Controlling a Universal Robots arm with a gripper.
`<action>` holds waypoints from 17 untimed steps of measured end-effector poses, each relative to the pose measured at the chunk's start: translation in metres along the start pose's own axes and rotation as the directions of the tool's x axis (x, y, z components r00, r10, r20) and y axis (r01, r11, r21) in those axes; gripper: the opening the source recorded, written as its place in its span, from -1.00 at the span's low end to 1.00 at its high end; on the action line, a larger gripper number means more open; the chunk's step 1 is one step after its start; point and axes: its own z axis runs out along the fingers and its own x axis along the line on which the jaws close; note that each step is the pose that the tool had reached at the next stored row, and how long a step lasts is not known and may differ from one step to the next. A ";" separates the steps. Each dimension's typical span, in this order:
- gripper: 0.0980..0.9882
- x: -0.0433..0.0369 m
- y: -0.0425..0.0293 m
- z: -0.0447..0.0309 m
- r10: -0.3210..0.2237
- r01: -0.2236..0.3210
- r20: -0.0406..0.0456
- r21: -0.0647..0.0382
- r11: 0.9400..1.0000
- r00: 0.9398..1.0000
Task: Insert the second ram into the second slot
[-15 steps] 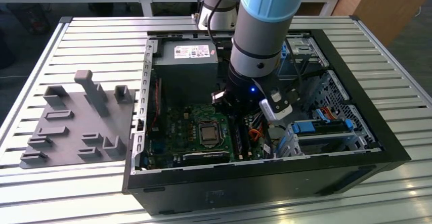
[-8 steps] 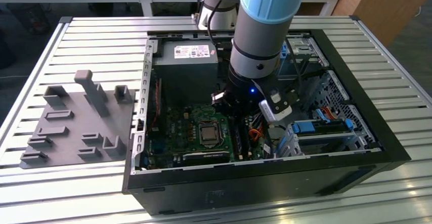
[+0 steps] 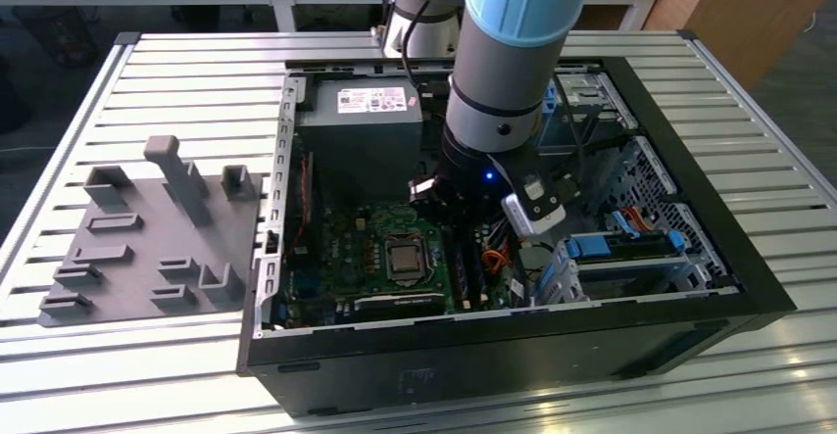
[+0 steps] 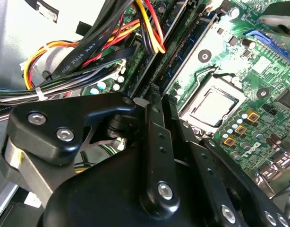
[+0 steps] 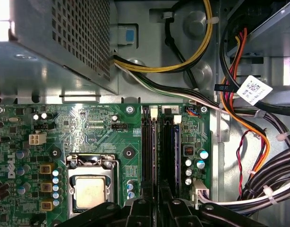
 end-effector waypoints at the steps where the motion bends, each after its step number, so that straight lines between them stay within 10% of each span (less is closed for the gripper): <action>1: -0.75 0.0000 -0.0001 -0.0006 0.000 0.000 0.000 0.000 1.000 1.000; 17: -0.95 -0.0004 -0.0001 -0.0098 0.000 0.000 -0.005 0.000 1.000 1.000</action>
